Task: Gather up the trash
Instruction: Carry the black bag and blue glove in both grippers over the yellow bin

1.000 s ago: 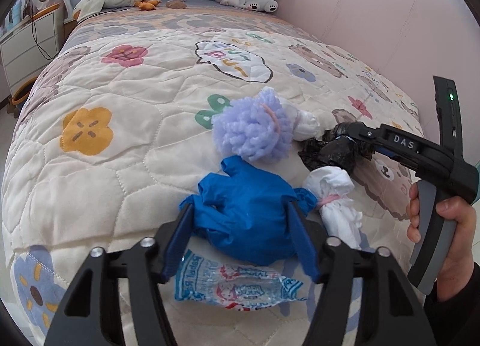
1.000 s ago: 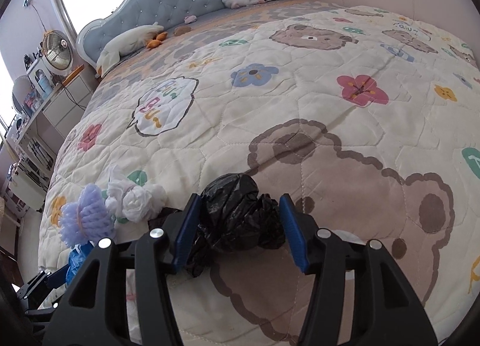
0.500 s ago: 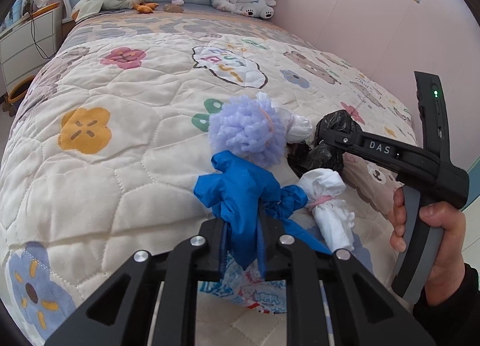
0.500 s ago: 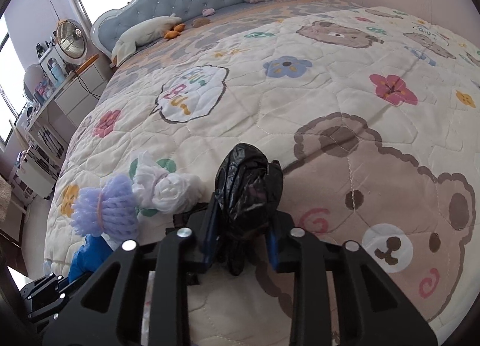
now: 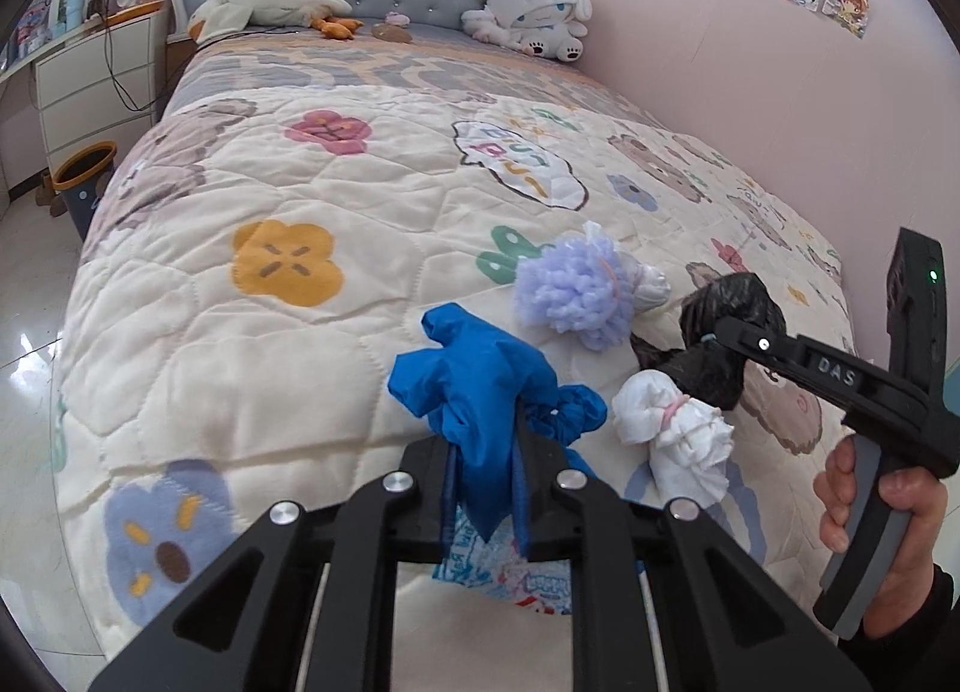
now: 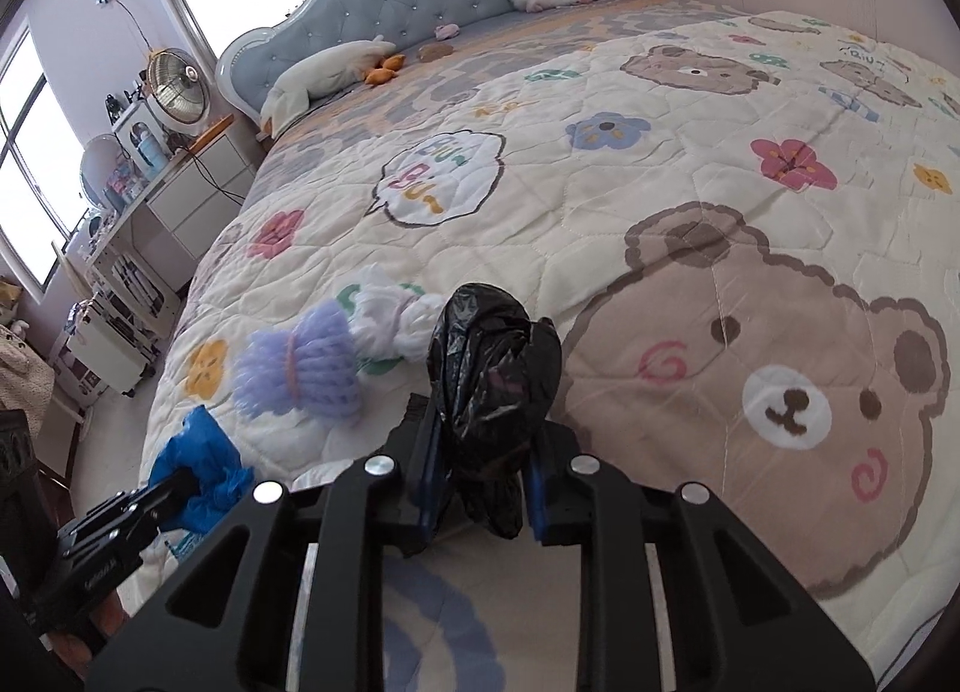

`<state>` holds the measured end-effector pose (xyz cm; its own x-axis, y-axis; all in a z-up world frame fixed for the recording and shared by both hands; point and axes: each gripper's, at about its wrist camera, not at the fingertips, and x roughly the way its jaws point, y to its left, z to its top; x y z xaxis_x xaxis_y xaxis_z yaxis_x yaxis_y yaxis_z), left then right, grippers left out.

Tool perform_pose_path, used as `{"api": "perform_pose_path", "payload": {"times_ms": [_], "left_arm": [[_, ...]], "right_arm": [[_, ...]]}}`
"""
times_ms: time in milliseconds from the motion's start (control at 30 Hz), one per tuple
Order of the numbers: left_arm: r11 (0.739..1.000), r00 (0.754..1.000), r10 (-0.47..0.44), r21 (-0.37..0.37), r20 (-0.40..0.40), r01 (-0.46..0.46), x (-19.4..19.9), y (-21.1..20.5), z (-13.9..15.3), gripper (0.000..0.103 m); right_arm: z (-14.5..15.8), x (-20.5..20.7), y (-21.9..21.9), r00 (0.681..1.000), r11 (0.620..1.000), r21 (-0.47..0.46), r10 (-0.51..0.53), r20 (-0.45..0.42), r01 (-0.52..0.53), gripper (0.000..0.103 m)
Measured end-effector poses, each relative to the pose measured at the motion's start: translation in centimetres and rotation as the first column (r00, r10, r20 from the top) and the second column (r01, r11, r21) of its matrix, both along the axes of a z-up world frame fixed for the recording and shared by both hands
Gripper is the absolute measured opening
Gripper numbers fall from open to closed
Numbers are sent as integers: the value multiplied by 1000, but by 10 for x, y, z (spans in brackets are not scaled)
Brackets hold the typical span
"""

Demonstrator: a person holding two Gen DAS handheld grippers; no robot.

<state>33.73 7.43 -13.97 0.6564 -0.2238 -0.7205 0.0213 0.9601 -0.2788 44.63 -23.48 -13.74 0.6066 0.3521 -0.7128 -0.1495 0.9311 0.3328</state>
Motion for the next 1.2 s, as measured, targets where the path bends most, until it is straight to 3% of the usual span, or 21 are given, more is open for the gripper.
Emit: {"api": "perform_pose_path", "payload": {"times_ms": [600,1200], "left_arm": [[995,991,98,-9,87,-97,-54,48,50,13],[996,980,89,-9,180,-88,-107,38,100,13]], "right_arm": [[53,-76,19,995,996,56,59,82,-63,21],[118,-140,0,975,993,69,79,207,-95,21]]}}
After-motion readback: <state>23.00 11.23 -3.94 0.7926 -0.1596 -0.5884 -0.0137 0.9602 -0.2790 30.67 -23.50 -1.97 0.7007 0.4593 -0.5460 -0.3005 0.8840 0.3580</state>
